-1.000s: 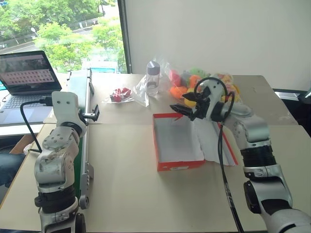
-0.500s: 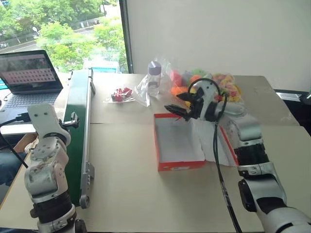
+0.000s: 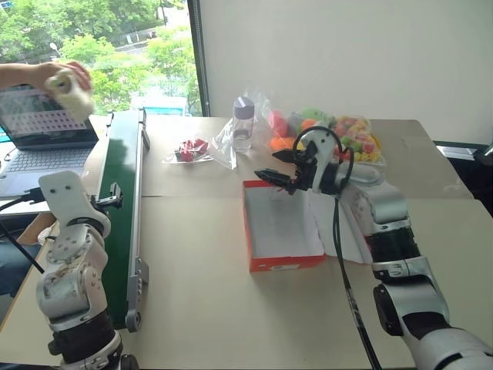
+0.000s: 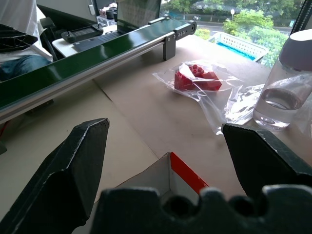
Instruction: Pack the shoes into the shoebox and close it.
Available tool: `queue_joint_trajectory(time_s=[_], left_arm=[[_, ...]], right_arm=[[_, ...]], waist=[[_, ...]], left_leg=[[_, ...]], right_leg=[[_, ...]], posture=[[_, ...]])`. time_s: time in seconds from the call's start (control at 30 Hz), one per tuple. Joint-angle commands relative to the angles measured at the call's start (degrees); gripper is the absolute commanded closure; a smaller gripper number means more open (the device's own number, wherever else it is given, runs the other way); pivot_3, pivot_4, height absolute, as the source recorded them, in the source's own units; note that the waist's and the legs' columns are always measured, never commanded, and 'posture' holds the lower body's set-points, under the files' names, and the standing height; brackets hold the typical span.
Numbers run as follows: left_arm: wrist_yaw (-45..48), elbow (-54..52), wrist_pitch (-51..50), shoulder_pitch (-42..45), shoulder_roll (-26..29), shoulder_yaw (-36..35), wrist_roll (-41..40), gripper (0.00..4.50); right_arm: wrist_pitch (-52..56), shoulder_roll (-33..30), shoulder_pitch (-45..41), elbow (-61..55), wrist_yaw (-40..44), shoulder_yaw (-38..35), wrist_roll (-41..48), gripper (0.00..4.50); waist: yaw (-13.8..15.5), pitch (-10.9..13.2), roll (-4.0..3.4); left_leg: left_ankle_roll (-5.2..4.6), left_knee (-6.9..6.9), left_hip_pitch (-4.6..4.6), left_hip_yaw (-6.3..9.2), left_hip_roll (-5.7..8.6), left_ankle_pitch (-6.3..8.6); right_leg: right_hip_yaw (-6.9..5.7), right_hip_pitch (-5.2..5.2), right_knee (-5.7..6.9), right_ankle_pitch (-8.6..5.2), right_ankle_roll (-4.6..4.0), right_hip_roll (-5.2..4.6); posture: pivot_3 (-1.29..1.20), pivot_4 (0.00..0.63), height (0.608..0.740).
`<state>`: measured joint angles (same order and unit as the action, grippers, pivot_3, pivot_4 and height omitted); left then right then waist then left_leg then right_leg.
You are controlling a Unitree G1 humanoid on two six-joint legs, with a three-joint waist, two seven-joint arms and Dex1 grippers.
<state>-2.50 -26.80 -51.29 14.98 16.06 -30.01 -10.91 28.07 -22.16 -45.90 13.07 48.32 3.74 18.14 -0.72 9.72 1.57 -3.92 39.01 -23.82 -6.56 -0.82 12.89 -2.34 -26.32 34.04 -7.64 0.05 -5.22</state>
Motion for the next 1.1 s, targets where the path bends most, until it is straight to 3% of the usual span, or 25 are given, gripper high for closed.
queue_joint_trajectory(time_s=[0.03,0.63,1.1], left_arm=[[-0.2,-2.9,0.7,-0.1,0.5,0.3,-0.1,0.0],[-2.6,-1.7,-2.3,0.2,-1.7,1.0,-0.5,0.0],[-0.7,16.3,4.1,7.6,0.9,2.8,-0.5,0.0]], right_arm=[[-2.5,-0.6,-0.3,-1.4,-1.2,-1.1,-1.0,0.08],[1.0,2.2,1.7,-6.3,0.0,1.4,0.0,0.08],[3.7,1.1,4.0,-11.0,-1.5,0.8,0.1,0.08]], waist=[[0.0,0.0,0.0],[-0.1,0.0,0.02],[0.1,0.0,0.03]], left_leg=[[0.01,0.0,0.0,0.0,0.0,0.0],[0.02,-0.06,-0.01,0.0,-0.01,0.01],[0.06,-0.09,-0.07,0.02,0.0,0.03]], right_leg=[[0.0,0.0,0.0,0.0,0.0,0.0],[0.01,-0.05,0.0,-0.12,0.12,-0.01],[-0.04,-0.11,-0.01,-0.19,-0.04,-0.09]], posture=[[0.0,0.15,0.74],[0.0,0.15,0.74],[0.0,0.15,0.74]])
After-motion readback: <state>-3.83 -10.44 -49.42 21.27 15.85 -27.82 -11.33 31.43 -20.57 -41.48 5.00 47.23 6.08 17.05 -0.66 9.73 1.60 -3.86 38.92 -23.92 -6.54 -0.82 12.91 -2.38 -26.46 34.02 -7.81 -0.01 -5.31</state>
